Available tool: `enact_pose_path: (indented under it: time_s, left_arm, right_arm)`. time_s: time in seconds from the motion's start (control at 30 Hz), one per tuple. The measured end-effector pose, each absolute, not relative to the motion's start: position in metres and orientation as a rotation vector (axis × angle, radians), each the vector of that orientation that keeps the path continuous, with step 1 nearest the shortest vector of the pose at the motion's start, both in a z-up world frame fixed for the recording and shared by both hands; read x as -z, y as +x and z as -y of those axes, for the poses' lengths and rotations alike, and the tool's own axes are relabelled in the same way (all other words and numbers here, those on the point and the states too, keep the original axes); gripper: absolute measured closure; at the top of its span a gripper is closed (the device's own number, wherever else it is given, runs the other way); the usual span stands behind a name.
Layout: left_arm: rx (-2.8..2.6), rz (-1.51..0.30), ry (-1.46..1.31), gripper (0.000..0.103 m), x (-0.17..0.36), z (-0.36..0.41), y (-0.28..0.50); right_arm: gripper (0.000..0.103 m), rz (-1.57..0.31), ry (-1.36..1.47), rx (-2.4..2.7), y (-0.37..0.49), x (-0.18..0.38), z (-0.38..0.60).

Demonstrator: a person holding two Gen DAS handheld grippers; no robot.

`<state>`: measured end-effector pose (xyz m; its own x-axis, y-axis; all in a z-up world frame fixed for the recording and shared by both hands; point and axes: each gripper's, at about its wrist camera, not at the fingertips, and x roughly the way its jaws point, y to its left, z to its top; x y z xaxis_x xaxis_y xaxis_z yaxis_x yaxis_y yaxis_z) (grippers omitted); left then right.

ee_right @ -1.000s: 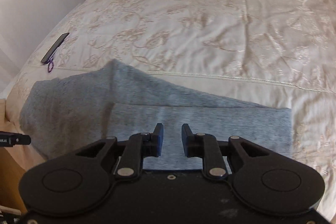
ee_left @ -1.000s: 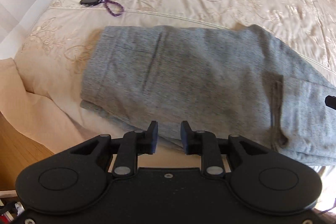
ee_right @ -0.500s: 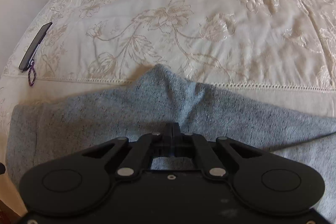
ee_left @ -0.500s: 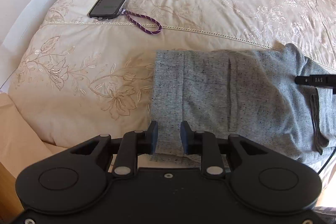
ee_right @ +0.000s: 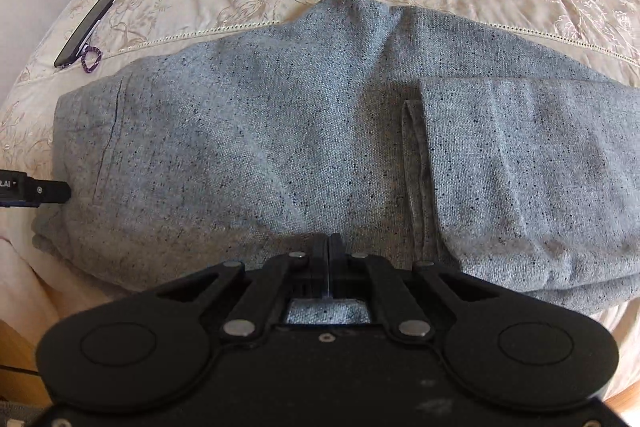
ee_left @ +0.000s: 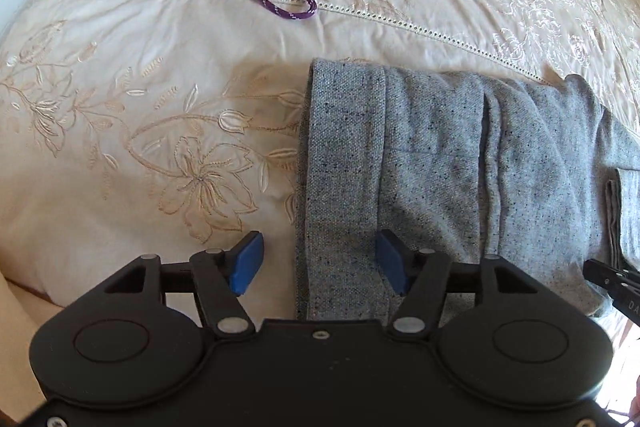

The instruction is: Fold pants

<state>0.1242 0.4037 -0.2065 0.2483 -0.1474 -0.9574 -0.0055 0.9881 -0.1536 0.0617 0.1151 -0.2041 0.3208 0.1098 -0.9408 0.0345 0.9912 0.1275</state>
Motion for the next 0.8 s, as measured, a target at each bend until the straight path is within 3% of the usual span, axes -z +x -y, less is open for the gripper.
enact_pose_path:
  time_s: [0.17,0.23,0.33,0.53,0.8]
  left_arm:
    - [0.238,-1.378,-0.322,0.029,0.225,-0.401,0.133]
    - [0.222,-1.366,-0.371,0.058,0.222,-0.402,0.131]
    - [0.226,-1.296,-0.392,0.077,0.195,-0.404,0.12]
    - [0.277,-1.206,-0.37,0.077,0.14,-0.401,0.107]
    - [0.276,-1.151,-0.337,0.079,0.107,-0.368,0.105]
  right_arm:
    - [0.1,-1.24,0.131,-0.046,0.06,0.202,-0.114]
    - [0.1,-1.242,0.128,-0.047,0.057,0.201,-0.116]
    - [0.099,-1.245,0.137,-0.055,0.054,0.192,-0.116]
    - [0.098,-1.129,0.157,-0.001,0.063,0.161,-0.097]
    - [0.098,-1.287,0.12,-0.065,0.034,0.201,-0.101]
